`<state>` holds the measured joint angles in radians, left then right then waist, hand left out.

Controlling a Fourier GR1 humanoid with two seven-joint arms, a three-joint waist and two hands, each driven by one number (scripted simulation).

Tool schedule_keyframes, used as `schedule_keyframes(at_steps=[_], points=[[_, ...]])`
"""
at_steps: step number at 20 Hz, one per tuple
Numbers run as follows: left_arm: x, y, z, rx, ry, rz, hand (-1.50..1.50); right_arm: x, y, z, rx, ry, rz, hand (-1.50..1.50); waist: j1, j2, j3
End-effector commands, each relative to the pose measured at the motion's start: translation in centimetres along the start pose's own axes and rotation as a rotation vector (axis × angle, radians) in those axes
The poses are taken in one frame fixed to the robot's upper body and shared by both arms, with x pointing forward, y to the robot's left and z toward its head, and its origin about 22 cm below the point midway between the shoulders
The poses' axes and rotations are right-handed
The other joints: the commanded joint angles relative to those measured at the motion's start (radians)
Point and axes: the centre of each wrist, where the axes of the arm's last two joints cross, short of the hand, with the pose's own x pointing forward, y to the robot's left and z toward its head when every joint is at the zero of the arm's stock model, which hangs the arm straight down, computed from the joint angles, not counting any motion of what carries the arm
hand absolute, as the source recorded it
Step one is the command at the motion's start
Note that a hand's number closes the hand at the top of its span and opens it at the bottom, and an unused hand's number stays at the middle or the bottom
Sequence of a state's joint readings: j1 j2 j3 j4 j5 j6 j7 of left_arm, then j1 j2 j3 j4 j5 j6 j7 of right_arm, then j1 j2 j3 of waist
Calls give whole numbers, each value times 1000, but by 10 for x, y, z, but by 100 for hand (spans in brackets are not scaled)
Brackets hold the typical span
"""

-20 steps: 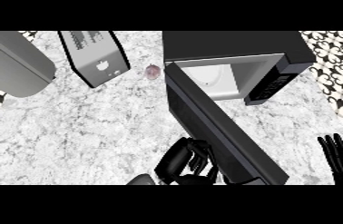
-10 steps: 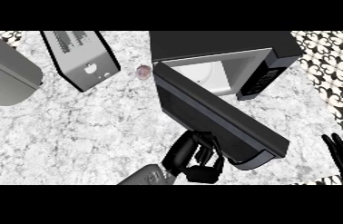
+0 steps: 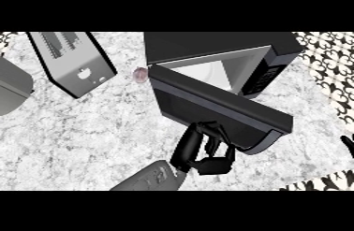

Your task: Pick up the milk, place it into the microwave and close the microwave

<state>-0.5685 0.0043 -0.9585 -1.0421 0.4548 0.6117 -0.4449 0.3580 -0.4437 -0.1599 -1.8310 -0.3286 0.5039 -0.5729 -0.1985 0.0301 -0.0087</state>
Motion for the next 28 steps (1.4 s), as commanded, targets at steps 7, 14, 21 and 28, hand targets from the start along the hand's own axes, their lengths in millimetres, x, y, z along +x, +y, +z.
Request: schedule_keyframes(at_steps=[7,14,21,28], points=[[24,9,-44,187,6,3,-150,26,-25,-25,56,-68,62,-150,-50,20,3],[30,21,-63,321,54,29,-150,79,-61,-56,64,-152,462,150,-82,30,0],[39,27,-78,403,49,59,-150,89,-67,-70,85,-180,527,150,-87,49,2],[38,29,-82,416,37,60,-150,93,-72,-81,92,-204,550,150,-91,59,5]])
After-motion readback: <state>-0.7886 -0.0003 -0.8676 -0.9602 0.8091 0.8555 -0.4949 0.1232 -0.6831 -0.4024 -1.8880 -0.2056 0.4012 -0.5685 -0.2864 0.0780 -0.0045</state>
